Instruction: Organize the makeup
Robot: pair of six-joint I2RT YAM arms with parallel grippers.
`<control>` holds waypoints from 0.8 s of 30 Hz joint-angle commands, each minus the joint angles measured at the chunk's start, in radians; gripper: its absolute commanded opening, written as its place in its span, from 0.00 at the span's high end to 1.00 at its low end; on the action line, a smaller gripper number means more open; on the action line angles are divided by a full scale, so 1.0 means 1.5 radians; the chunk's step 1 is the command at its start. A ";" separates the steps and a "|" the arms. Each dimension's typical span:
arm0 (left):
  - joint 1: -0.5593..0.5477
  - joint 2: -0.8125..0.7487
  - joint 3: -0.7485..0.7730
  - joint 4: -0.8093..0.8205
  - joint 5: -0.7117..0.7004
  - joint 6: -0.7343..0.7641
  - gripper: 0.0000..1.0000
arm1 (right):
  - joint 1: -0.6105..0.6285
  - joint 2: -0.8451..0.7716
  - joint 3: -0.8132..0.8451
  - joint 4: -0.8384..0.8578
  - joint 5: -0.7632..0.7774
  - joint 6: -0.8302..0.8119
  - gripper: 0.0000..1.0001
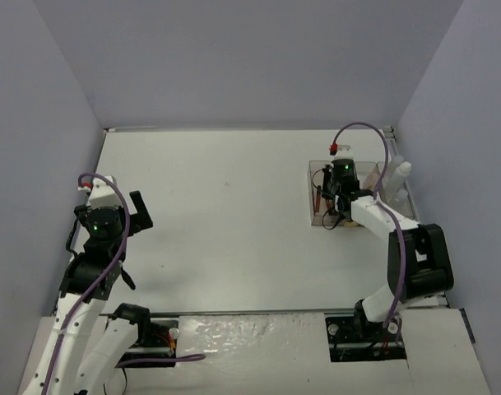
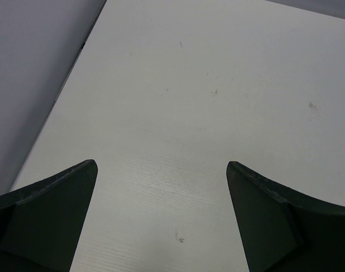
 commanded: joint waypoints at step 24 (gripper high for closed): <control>0.004 -0.027 0.104 -0.059 0.054 0.032 0.03 | 0.001 -0.580 0.070 -0.230 0.110 0.007 0.00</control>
